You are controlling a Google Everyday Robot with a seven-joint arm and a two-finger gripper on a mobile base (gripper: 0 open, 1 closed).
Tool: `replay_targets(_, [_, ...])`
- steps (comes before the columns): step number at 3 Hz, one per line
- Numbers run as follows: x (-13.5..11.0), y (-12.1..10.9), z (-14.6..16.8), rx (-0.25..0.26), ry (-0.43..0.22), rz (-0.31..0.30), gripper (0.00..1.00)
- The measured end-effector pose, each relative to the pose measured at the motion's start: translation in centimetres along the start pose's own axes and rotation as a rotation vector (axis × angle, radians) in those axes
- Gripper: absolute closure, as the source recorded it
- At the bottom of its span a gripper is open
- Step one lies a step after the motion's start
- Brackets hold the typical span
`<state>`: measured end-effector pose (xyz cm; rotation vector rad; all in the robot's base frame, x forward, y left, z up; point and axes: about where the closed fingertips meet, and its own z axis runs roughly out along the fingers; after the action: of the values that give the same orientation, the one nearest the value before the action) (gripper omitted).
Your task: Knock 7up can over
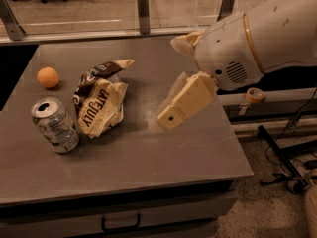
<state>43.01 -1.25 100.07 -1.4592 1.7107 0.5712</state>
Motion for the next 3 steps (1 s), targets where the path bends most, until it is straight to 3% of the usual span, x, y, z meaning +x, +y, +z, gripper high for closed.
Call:
replay_targets(1, [-0.1,0.3,0.2,0.009,0.006,-0.001,0.00])
replay_targets(2, [0.1,1.6,3.0,-0.010,-0.055,0.007,0.00])
replay_targets(3, [-0.6,3.7,6.3,-0.064,-0.153,0.005,0.00])
